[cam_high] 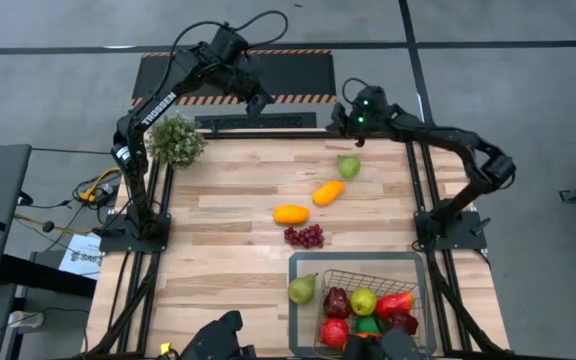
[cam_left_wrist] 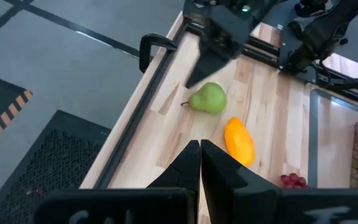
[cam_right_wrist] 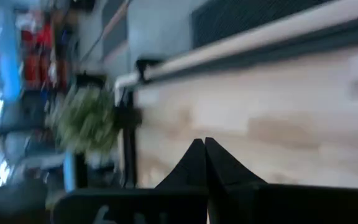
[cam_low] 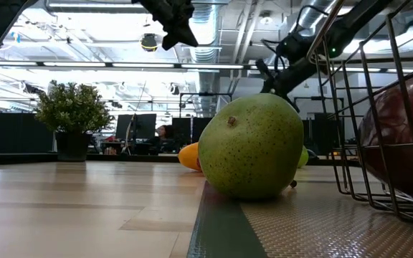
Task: Build produce basket
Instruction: Put the top pear into the wire basket
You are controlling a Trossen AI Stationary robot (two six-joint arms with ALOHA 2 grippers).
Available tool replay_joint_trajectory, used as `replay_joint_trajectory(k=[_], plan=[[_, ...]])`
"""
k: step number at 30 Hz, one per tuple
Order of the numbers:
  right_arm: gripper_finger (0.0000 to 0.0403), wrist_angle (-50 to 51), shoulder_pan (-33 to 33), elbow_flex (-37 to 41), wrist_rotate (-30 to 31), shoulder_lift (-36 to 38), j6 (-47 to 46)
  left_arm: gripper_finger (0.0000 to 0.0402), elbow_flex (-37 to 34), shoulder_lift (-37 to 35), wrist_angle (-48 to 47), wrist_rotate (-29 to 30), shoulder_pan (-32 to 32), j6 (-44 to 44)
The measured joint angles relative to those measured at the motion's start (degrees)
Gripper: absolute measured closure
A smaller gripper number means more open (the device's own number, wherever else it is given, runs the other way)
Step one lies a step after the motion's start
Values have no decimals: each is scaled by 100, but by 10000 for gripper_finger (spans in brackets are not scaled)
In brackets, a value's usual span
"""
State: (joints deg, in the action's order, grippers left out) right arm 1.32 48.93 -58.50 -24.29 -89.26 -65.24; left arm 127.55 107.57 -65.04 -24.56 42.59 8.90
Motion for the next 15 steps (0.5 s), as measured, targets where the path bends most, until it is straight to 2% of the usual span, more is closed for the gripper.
replay_joint_trajectory(k=[5, 7, 9, 11, 15], plan=[[400, 88, 279, -237, -857, 145, 575, 401, 0, 0, 0, 0, 9, 16], [401, 681, 463, -589, -1005, 260, 1189, 401, 0, 0, 3, -4, 21, 9], [400, 1795, 729, -1056, -967, 250, 1972, 401, 0, 12, 3, 0, 26, 7], [401, 3006, 1007, -1613, -436, 129, 2865, 401, 0, 26, -1, 33, 28, -8], [401, 5225, 1304, -2719, 1075, -293, 4603, 401, -2, 31, -2, 292, 26, -26]])
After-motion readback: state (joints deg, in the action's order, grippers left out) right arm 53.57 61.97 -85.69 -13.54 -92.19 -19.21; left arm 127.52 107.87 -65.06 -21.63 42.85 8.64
